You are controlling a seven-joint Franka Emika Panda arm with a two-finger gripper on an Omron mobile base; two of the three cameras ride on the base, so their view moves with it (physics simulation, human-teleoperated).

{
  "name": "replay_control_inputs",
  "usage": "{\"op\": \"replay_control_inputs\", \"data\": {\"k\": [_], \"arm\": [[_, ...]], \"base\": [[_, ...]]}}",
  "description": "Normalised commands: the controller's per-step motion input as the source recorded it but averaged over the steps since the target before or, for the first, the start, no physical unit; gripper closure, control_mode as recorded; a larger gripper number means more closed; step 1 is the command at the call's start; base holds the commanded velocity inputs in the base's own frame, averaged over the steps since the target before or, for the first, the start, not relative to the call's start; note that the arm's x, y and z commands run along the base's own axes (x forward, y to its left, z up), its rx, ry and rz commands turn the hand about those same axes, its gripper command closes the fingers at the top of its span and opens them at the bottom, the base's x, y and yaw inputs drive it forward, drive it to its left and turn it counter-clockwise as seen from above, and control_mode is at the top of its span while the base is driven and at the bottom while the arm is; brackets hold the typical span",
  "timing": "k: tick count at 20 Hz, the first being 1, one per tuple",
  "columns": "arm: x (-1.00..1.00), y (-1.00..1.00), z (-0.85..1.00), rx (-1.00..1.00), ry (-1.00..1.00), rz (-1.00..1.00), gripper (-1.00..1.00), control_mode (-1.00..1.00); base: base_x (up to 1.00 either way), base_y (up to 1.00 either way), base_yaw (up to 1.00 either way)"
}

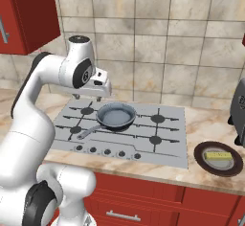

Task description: Pick up the butter stick and place it in the pan. Then turn on the burner for the pan.

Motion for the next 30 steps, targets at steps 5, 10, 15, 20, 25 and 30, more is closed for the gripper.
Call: {"op": "replay_control_inputs", "data": {"k": [5,10,15,20,25,30], "arm": [[-0.12,-0.58,-0.08,0.00,0.00,-0.09,-1.00,-1.00],[-0.01,-0.51,-0.04,0.00,0.00,-0.12,-1.00,-1.00],[0.00,-0.50,-0.03,0.00,0.01,-0.12,-1.00,-1.00],[0.00,-0.52,-0.06,0.00,0.02,-0.14,-1.00,-1.00],[-0.03,-0.50,-0.03,0.00,0.11,-0.23,-1.00,-1.00],[-0.03,-0.42,-0.07,0.00,0.09,-0.26,-1.00,-1.00]], "base": [[0.00,0.00,0.00],[0.00,0.00,0.00],[0.00,0.00,0.00],[0.00,0.00,0.00],[0.00,0.00,0.00],[0.00,0.00,0.00]]}}
